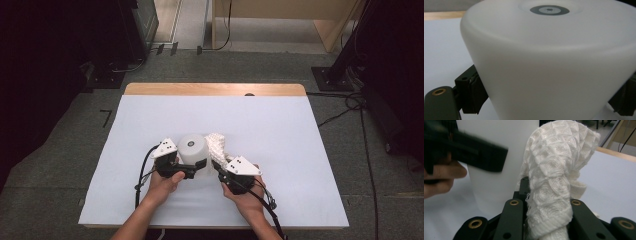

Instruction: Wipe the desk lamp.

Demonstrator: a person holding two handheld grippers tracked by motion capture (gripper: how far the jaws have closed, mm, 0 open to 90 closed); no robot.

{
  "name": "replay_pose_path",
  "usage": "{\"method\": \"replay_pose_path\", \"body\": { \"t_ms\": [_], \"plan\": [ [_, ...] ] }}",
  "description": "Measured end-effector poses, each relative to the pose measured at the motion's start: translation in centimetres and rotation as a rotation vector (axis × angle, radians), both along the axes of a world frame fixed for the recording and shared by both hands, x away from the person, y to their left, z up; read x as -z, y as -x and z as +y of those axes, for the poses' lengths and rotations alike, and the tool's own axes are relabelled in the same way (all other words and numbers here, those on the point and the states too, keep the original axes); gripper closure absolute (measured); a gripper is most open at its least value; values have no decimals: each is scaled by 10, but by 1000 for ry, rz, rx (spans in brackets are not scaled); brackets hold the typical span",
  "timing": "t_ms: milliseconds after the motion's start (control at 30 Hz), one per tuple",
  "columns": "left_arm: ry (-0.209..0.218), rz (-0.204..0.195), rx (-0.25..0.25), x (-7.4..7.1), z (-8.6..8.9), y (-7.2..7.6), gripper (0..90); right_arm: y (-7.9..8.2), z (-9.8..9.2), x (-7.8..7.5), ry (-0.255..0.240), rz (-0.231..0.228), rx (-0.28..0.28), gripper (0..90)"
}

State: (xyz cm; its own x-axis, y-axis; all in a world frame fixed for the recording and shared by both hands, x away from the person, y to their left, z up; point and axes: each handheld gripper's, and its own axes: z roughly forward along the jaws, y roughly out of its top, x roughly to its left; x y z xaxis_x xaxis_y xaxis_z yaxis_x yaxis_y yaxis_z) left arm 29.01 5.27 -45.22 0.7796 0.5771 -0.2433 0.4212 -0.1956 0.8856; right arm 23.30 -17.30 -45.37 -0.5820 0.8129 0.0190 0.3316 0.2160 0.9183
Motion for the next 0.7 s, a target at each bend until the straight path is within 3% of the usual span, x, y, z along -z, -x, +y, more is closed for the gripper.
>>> {"method": "replay_pose_path", "body": {
  "t_ms": [133,200,333,367,533,700],
  "plan": [
    [-49,-11,18,5,-9,3,89,0,-5,-7,-15,-22,13,761],
    [-80,-39,11,6,-12,4,89,0,-8,-9,-23,-35,17,761],
    [-178,-143,-81,10,-17,7,88,-2,-14,-11,-35,-35,41,760],
    [-195,-154,-100,11,-17,6,88,-3,-16,-11,-46,-28,47,759],
    [-238,-161,-178,18,-13,2,88,-6,-24,-10,-61,-19,74,759],
    [-234,-176,-188,21,-12,4,87,-8,-28,-9,-64,-16,87,759]
  ]
}}
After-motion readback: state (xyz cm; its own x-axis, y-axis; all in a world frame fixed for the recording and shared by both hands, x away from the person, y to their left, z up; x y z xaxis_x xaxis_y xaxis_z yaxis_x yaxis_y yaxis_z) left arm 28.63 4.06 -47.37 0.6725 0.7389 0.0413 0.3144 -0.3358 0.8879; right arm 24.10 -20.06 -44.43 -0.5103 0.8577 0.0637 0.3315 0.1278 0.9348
